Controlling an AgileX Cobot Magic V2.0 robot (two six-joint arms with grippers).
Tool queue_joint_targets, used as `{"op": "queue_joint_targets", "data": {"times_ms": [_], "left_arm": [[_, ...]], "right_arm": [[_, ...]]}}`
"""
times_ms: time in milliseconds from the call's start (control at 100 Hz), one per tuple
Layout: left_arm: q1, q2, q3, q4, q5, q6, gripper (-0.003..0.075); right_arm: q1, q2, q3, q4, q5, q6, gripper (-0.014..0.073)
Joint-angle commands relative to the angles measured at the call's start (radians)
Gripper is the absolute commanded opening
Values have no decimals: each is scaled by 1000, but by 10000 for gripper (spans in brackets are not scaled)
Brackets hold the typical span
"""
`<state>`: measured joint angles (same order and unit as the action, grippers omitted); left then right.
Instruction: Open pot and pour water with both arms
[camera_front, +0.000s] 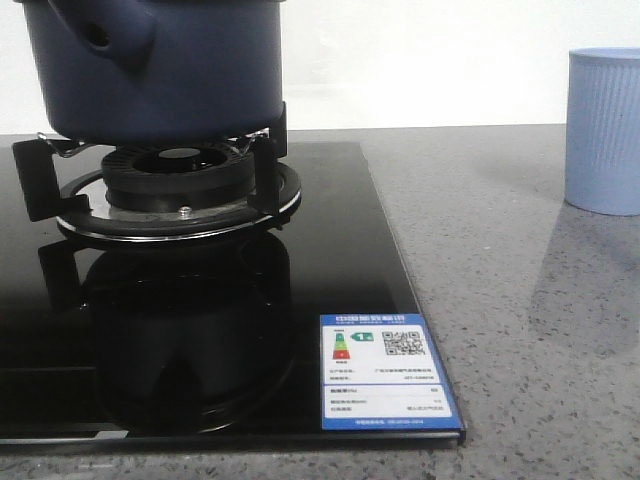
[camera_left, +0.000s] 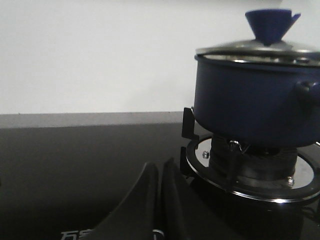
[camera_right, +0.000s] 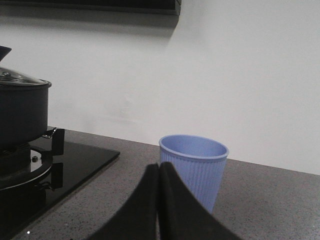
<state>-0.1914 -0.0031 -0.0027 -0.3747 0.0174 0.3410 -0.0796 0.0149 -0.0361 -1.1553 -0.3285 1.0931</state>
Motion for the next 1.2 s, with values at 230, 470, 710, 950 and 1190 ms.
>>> {"op": "queue_joint_targets", "data": {"times_ms": [230,470,710,950,1190], "left_arm": [[110,-25,16,196,10,-87,-16],[139,-25,16,316,49,-239,-16],[154,-25,16,282,49,-237,-16],[164,-25,16,246,50,-237,-16],[164,-25,16,246,50,-237,-16]], "right_arm": [[1,9,-26,10,-24,0,-64],[1,9,-26,10,-24,0,-64],[1,9,-26,10,-24,0,-64],[1,9,-26,10,-24,0,-64],[1,9,-26,10,-24,0,-64]]}}
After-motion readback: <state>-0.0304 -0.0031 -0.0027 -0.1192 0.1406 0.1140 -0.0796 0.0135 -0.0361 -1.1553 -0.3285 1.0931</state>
